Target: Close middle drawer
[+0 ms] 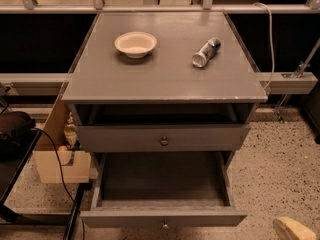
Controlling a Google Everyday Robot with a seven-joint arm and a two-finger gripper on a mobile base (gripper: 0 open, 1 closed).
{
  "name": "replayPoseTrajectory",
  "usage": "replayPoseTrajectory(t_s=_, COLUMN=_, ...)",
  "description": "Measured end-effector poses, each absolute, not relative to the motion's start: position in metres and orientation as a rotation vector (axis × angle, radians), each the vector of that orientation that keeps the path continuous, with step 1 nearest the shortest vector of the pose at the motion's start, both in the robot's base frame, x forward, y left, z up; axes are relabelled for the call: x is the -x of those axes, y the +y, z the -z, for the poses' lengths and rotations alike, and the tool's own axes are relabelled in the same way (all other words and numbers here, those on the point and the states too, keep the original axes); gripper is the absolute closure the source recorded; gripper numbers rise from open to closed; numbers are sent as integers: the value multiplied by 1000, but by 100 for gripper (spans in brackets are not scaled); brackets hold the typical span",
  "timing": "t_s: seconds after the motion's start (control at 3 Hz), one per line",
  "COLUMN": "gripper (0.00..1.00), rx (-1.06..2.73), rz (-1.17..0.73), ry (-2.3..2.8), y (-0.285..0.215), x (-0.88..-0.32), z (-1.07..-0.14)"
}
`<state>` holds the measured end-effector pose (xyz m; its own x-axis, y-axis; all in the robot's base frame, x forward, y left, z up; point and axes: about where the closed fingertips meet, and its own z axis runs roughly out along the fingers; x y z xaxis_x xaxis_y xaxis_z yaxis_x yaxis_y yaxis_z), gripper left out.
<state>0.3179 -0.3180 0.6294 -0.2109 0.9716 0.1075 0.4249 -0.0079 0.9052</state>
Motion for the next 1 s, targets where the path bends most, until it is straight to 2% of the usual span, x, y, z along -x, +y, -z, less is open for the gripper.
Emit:
replayPoseTrajectory(t_s=0.33, gripper=100, rx=-1452, rz=-1179, ry=1691, y=-320, x=-318, z=-629)
replayPoseTrajectory(t_s=1.0, gripper=100, rx=-1538, rz=-1298, ry=1582, y=-300, x=-314, z=-583)
